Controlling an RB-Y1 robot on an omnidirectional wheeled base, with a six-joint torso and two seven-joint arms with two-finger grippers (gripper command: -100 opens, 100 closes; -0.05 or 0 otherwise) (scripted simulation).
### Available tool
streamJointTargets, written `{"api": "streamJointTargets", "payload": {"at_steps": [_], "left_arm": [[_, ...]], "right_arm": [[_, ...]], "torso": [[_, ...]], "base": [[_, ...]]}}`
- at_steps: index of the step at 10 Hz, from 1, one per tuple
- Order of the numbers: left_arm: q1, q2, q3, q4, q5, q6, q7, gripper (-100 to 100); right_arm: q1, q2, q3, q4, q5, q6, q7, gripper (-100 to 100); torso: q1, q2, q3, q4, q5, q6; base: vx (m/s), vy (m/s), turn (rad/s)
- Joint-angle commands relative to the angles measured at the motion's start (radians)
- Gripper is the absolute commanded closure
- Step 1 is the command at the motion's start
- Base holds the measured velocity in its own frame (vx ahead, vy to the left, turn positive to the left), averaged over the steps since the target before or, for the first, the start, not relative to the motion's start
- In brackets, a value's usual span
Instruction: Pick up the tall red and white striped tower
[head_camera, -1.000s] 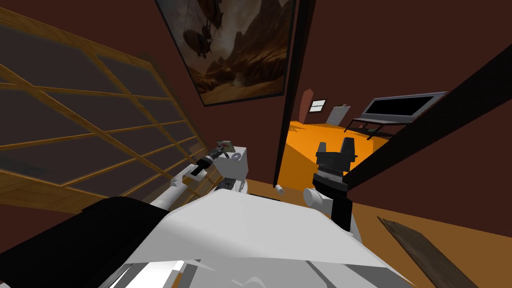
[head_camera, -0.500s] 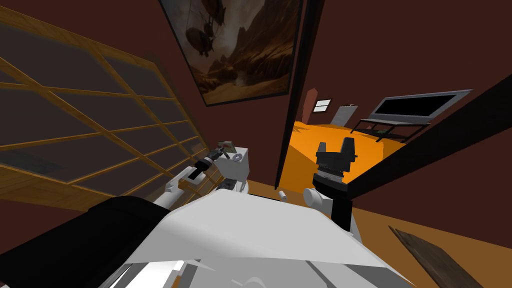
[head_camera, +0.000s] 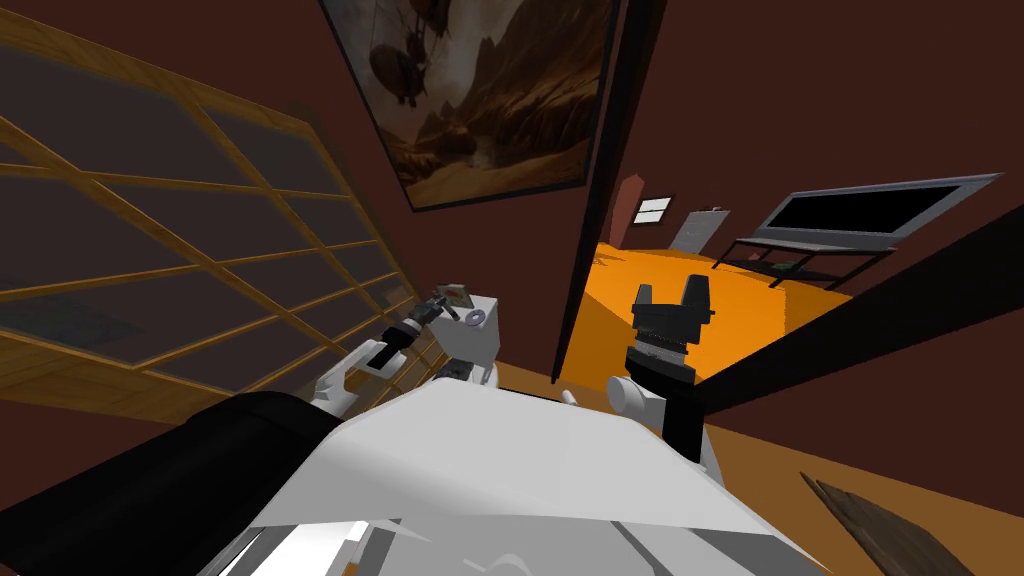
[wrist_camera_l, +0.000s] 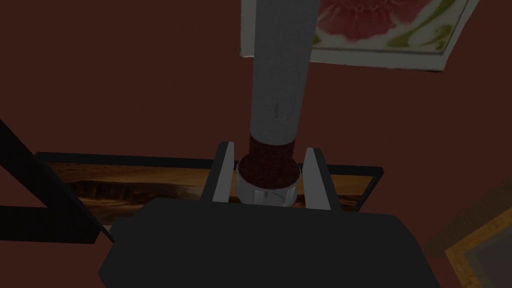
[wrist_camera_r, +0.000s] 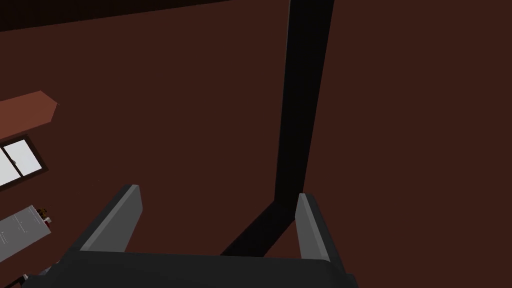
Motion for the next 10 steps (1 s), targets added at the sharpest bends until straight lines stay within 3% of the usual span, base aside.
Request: {"api": "streamJointTargets", "payload": {"at_steps": [1, 3, 4, 6, 9, 10], "left_arm": [[0.05, -0.005, 0.004, -0.05, -0.008, 0.011, 0.003, 100], [0.053, -0.005, 0.004, -0.1, -0.008, 0.011, 0.003, 100], [0.101, -0.035, 0.046, -0.139, -0.057, 0.029, 0.027, 100], [0.158, -0.035, 0.046, -0.194, -0.057, 0.029, 0.027, 100], [0.154, -0.03, 0.044, -0.227, -0.055, 0.04, 0.029, 100], [0.153, -0.029, 0.044, -0.23, -0.055, 0.04, 0.03, 0]], "right_arm": [[0.0, 0.0, 0.0, 0.0, 0.0, 0.0, 0.0, 0], [0.0, 0.0, 0.0, 0.0, 0.0, 0.0, 0.0, 0], [0.0, 0.0, 0.0, 0.0, 0.0, 0.0, 0.0, 0], [0.0, 0.0, 0.0, 0.0, 0.0, 0.0, 0.0, 0], [0.0, 0.0, 0.0, 0.0, 0.0, 0.0, 0.0, 0], [0.0, 0.0, 0.0, 0.0, 0.0, 0.0, 0.0, 0]], "torso": [[0.0, 0.0, 0.0, 0.0, 0.0, 0.0], [-0.002, 0.002, 0.001, 0.001, 0.0, 0.002], [-0.003, 0.004, 0.002, 0.001, -0.001, 0.002], [-0.001, -0.002, -0.001, 0.0, -0.001, 0.001], [-0.002, 0.005, 0.003, 0.002, -0.001, 0.003], [-0.002, 0.006, 0.003, 0.002, -0.001, 0.002]], "base": [[0.079, 0.013, 0.017], [0.022, 0.003, -0.017], [0.103, 0.004, 0.187], [0.116, 0.012, 0.059], [-0.003, 0.007, -0.012], [0.0, 0.0, 0.0]]}}
